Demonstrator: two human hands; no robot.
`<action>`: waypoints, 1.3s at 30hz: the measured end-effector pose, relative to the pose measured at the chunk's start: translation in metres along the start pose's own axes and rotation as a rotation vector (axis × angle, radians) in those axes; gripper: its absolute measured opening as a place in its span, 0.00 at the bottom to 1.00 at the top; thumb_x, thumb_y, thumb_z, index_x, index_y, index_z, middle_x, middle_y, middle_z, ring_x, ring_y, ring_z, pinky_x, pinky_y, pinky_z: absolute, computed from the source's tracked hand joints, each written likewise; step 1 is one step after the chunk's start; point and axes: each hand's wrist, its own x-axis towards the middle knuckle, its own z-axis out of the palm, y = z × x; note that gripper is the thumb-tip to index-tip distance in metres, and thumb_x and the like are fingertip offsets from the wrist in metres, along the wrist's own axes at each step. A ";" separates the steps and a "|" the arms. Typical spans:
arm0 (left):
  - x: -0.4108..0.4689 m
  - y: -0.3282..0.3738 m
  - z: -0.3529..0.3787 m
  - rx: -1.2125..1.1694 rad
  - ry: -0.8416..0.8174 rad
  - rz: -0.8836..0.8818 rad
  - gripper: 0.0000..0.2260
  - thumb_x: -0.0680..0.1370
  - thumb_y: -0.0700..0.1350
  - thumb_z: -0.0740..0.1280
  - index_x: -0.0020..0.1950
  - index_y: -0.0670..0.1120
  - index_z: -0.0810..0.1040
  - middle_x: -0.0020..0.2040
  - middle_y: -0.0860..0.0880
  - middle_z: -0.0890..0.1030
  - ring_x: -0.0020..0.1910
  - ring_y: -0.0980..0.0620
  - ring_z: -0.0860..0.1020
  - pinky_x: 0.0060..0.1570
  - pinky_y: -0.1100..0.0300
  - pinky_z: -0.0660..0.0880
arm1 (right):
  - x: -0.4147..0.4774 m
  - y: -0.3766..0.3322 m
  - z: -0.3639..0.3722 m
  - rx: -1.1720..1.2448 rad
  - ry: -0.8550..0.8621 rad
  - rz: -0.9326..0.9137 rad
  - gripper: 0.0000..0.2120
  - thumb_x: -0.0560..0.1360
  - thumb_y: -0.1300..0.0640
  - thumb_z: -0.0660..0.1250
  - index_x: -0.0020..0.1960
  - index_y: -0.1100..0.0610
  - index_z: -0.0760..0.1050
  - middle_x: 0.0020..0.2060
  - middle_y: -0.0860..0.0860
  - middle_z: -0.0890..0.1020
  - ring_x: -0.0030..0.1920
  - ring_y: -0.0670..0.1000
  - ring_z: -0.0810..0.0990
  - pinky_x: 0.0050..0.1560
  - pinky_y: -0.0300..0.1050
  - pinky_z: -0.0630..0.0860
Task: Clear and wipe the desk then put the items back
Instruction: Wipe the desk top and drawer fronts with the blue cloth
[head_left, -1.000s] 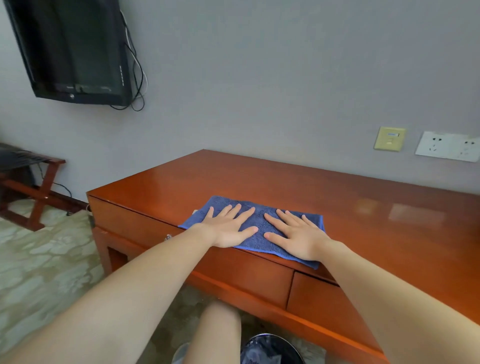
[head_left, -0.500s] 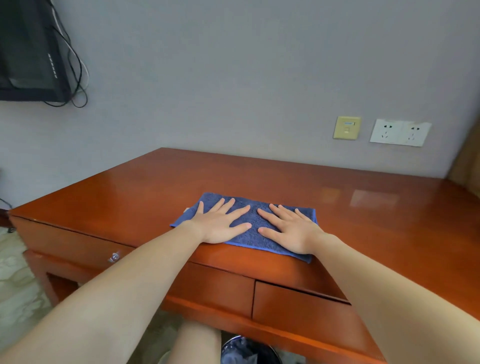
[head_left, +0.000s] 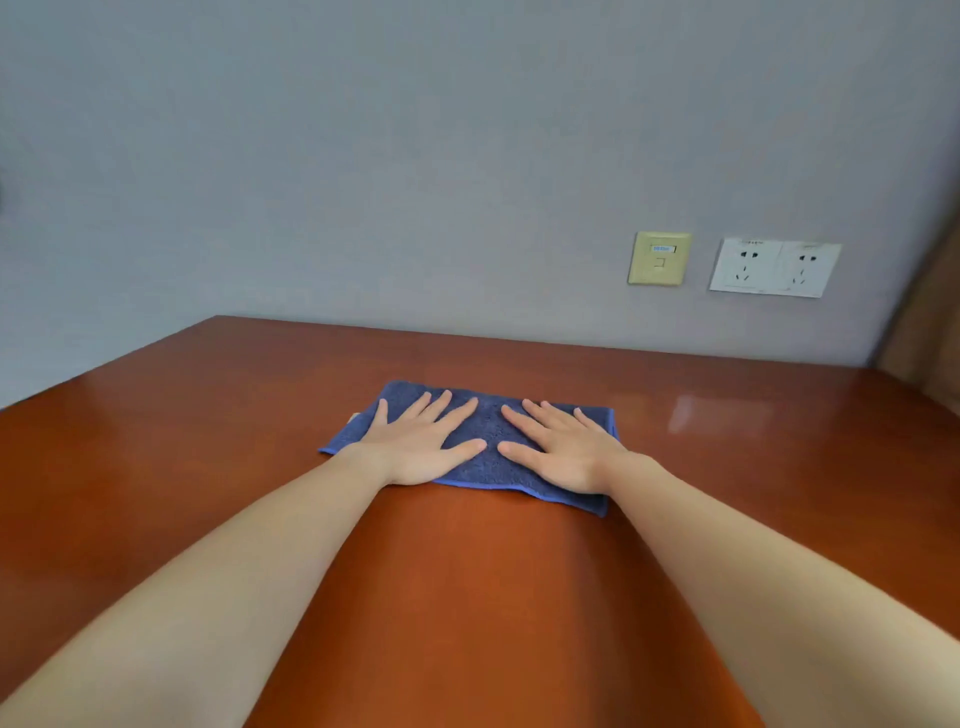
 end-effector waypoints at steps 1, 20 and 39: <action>0.013 0.000 -0.002 -0.011 0.004 -0.004 0.32 0.77 0.70 0.46 0.78 0.62 0.41 0.80 0.56 0.42 0.78 0.54 0.41 0.73 0.38 0.36 | 0.010 0.006 -0.003 0.022 0.002 0.017 0.33 0.78 0.31 0.43 0.78 0.41 0.42 0.79 0.44 0.45 0.78 0.46 0.41 0.77 0.53 0.39; 0.234 -0.022 -0.018 0.027 0.035 -0.012 0.27 0.81 0.65 0.44 0.79 0.59 0.46 0.80 0.50 0.44 0.79 0.48 0.42 0.75 0.44 0.39 | 0.186 0.126 -0.038 -0.030 0.103 0.061 0.31 0.79 0.34 0.46 0.79 0.45 0.49 0.78 0.45 0.52 0.78 0.46 0.49 0.76 0.50 0.43; 0.156 0.004 -0.012 0.038 -0.014 -0.043 0.26 0.81 0.64 0.42 0.78 0.62 0.43 0.80 0.51 0.42 0.79 0.48 0.42 0.75 0.42 0.38 | 0.112 0.096 -0.026 -0.075 0.070 0.078 0.31 0.80 0.35 0.44 0.79 0.44 0.45 0.79 0.46 0.47 0.78 0.48 0.45 0.76 0.52 0.43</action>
